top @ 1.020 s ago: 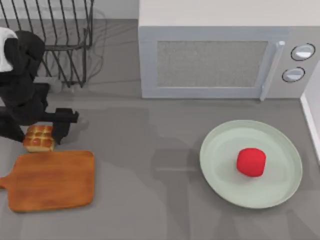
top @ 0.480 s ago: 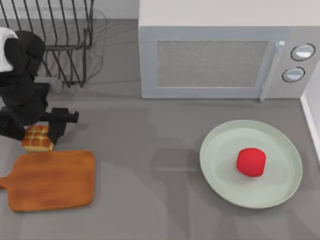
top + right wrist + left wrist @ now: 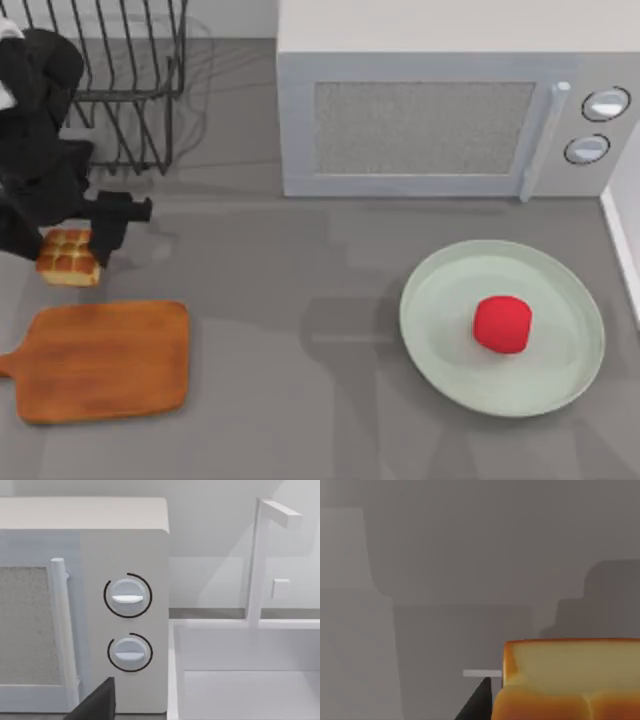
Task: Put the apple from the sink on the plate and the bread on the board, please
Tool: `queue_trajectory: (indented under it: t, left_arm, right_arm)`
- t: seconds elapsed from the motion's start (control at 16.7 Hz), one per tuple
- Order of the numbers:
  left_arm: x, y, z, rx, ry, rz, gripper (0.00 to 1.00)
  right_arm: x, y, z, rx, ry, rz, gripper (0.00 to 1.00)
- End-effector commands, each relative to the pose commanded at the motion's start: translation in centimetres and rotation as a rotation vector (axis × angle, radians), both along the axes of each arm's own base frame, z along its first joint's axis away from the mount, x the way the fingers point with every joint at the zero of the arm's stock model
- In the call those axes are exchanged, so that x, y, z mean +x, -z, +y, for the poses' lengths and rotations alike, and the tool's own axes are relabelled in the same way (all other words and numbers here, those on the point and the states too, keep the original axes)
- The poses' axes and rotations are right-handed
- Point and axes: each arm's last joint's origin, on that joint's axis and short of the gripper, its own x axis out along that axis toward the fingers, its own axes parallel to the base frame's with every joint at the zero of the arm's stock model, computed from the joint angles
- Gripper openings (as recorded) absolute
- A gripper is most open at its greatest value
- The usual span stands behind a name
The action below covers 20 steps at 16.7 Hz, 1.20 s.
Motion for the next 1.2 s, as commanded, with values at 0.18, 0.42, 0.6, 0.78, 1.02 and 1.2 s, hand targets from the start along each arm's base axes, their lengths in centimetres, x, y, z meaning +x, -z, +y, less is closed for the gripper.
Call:
queue_trajectory:
  t: [0.18,0.42,0.6,0.78,1.02,1.2]
  left_arm:
    - [-0.2,-3.8,0.0,0.002,0.000,0.020,0.00]
    - [-0.6,-6.8,0.0,0.000,0.001,0.001,0.00]
    - [-0.5,-6.7,0.1,0.001,0.001,0.005,0.00]
    - [-1.3,-6.7,-0.2,0.000,-0.003,-0.007,0.00]
    - [-4.7,-5.4,-1.0,0.002,-0.027,0.008,0.00]
    - [-7.7,-4.2,-1.5,0.005,-0.039,0.020,0.00]
  right_arm:
    - [0.0,0.0,0.0,0.000,0.000,0.000,1.00]
    - [0.0,0.0,0.0,0.000,0.000,0.000,1.00]
    - [0.0,0.0,0.0,0.000,0.000,0.000,1.00]
    - [0.0,0.0,0.0,0.000,0.000,0.000,1.00]
    - [0.0,0.0,0.0,0.000,0.000,0.000,1.00]
    - [0.0,0.0,0.0,0.000,0.000,0.000,1.00]
